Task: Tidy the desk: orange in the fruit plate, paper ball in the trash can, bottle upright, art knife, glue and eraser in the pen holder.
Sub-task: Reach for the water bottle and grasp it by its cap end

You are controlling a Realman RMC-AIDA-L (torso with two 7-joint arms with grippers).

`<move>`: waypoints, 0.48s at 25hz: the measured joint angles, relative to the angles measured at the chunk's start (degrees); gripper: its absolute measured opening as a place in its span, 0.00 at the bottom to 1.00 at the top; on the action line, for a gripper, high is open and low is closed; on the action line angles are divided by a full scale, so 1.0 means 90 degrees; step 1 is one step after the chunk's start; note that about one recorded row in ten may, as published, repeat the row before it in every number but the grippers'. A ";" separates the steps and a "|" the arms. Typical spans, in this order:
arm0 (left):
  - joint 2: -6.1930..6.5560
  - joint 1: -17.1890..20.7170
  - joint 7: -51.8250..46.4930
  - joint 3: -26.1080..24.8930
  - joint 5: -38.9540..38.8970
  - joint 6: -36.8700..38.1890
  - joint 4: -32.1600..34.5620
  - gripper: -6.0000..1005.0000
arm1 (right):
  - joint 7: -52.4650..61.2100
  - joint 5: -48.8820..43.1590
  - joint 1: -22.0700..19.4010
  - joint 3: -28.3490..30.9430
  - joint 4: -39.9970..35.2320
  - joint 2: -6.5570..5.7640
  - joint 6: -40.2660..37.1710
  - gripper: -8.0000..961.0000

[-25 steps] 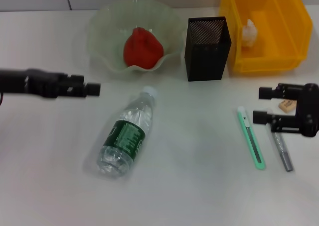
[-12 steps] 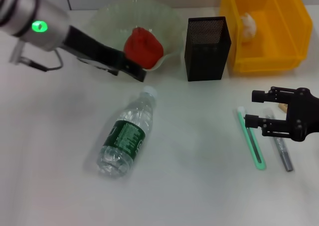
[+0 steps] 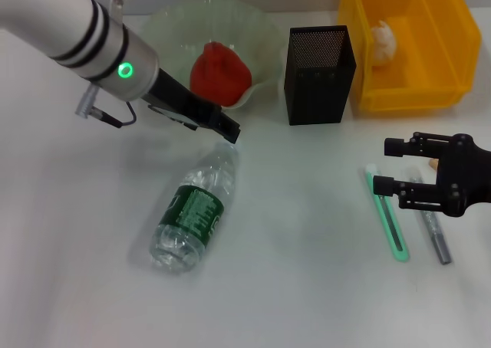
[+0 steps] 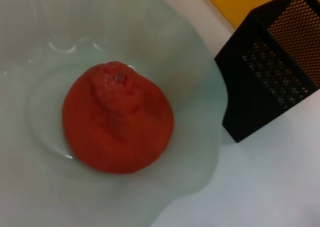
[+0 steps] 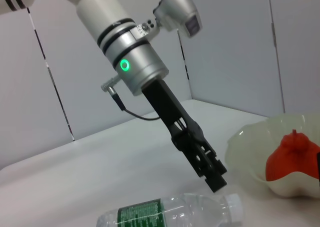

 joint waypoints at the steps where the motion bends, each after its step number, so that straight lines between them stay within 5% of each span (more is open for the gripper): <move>1: -0.0001 0.0004 -0.0009 0.0102 -0.0016 -0.0141 -0.0076 0.74 | -0.0001 0.0000 0.0002 -0.0001 0.0000 0.0000 0.0002 0.74; 12: -0.0002 0.0131 -0.0114 0.0894 -0.0453 -0.0923 -0.0410 0.74 | -0.0219 0.0007 0.0114 -0.0004 0.0357 -0.0004 0.0154 0.74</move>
